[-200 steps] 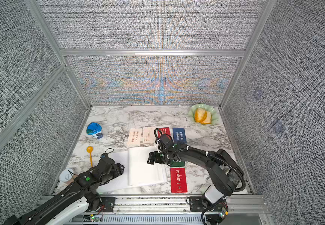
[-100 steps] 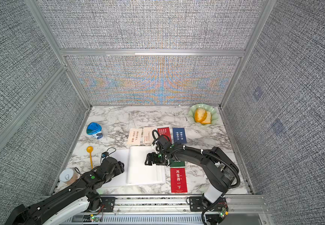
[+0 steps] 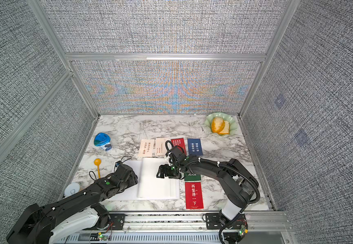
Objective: Place the photos into the photo albums
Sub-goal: Turn the page of the photo album at the center of the board.
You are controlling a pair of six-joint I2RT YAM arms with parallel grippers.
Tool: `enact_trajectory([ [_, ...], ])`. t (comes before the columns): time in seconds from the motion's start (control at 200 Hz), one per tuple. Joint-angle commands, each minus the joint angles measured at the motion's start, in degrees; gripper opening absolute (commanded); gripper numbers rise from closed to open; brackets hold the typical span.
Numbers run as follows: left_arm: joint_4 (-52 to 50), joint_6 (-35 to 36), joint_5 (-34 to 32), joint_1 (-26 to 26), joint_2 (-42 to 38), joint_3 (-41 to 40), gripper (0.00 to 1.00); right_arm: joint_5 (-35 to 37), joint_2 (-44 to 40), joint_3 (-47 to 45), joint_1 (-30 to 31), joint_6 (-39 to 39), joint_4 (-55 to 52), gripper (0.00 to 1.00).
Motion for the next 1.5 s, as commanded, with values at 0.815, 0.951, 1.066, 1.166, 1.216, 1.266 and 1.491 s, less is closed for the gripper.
enact_trajectory([
  [0.815, -3.9, -0.6, 2.1, 0.0, -8.7, -3.6, 0.69, 1.3, 7.0, 9.3, 4.9, 2.4, 0.3, 0.86],
  [0.951, -4.9, 0.2, -0.2, 0.0, -12.0, -3.8, 0.69, 2.6, 7.3, 12.1, 5.8, 1.3, -1.8, 0.86],
  [1.066, -4.9, 1.6, -2.1, 0.0, -15.7, -4.7, 0.69, 1.9, 8.0, 13.7, 6.2, 1.2, -1.6, 0.86],
  [1.166, -5.5, 3.5, -3.9, 0.0, -19.3, -4.7, 0.69, 0.7, 8.3, 15.3, 6.5, 1.4, -0.7, 0.86],
  [1.216, -6.8, 4.3, -4.9, 0.0, -20.5, -3.6, 0.69, 0.1, 8.6, 16.4, 6.8, 1.3, -0.4, 0.86],
  [1.266, -8.3, 5.3, -6.2, 0.0, -20.8, -1.7, 0.69, -0.4, 8.9, 17.9, 7.0, 1.4, -0.4, 0.86],
  [1.491, -14.0, 9.0, -12.6, 0.1, -20.9, 7.7, 0.69, -3.5, 12.7, 25.4, 8.2, 1.4, -0.5, 0.86],
])
